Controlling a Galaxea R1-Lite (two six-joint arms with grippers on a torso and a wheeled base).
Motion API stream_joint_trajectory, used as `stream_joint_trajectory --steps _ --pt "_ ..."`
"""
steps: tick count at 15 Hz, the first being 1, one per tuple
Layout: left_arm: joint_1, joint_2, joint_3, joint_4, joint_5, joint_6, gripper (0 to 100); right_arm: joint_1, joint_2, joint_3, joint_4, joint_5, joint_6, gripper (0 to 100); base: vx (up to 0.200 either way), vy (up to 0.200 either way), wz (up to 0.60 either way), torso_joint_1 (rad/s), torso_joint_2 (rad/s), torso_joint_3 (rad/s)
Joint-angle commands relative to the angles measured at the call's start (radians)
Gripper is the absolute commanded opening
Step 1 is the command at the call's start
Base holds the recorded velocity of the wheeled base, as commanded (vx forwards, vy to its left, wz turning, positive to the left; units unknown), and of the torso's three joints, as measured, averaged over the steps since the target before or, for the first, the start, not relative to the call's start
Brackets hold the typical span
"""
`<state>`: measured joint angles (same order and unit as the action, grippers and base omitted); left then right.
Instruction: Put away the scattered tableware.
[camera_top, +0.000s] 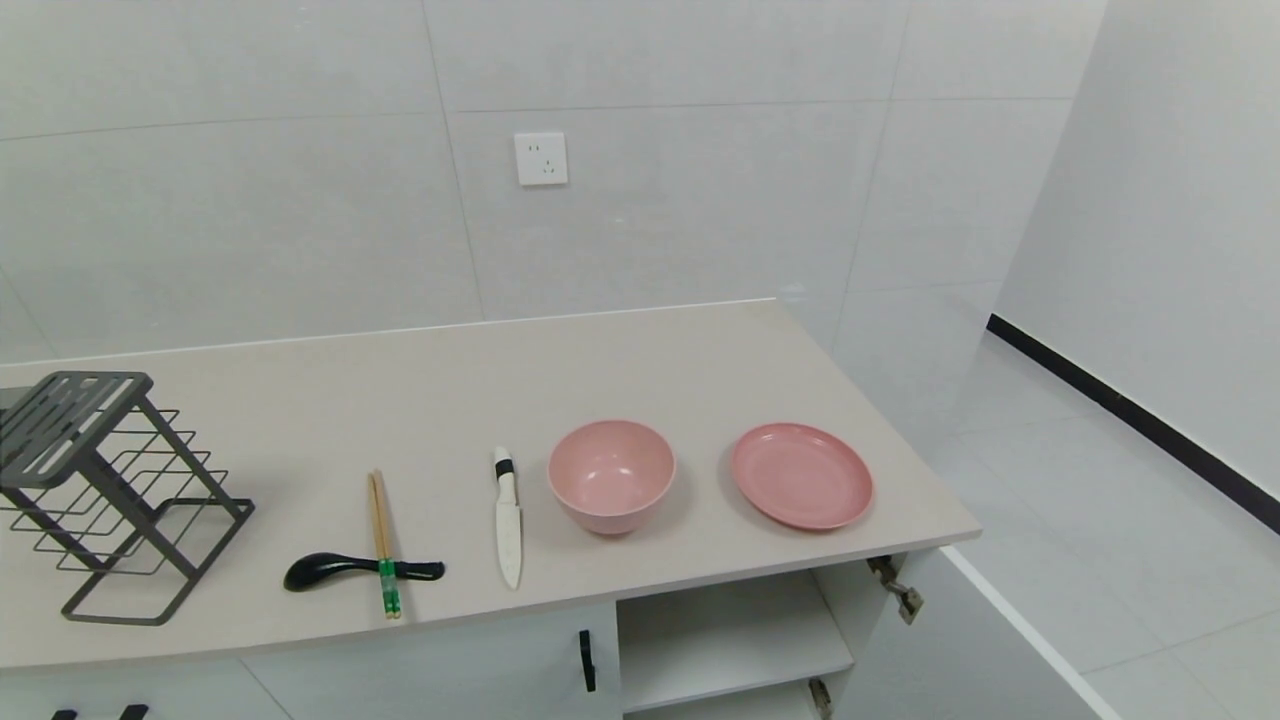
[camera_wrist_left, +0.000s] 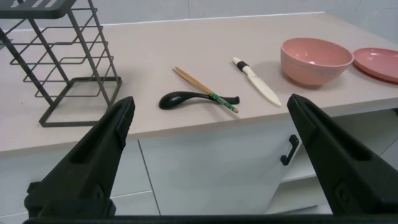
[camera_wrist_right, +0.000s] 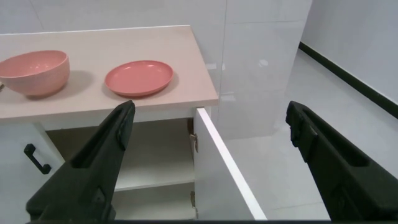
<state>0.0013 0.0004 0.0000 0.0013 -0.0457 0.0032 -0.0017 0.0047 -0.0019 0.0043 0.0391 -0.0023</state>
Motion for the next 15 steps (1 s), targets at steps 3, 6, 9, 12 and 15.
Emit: stream_joint_trajectory --steps 3,6,9,12,15 --pt "0.0 0.0 0.0 0.0 0.0 0.0 100 0.0 0.001 0.0 0.0 0.001 -0.001 100 0.0 0.0 0.0 0.009 -0.02 -0.007" --pt "0.0 0.0 0.0 0.0 0.0 0.0 100 0.0 0.001 0.0 -0.003 0.001 -0.004 100 0.0 0.0 0.0 0.0 0.0 0.0" --pt "0.0 0.0 0.0 -0.003 -0.005 -0.002 100 0.0 0.001 0.0 0.002 -0.002 0.019 100 0.0 0.0 0.0 0.0 0.0 0.0" --pt "0.0 0.0 0.0 -0.003 -0.006 0.0 100 0.0 0.001 0.0 0.002 -0.002 0.018 100 0.0 0.0 0.0 0.0 0.0 0.0" --pt "0.0 0.0 0.0 -0.003 -0.005 -0.005 100 0.0 0.001 0.0 0.002 -0.002 0.022 100 0.0 0.0 0.0 0.0 0.0 0.0"
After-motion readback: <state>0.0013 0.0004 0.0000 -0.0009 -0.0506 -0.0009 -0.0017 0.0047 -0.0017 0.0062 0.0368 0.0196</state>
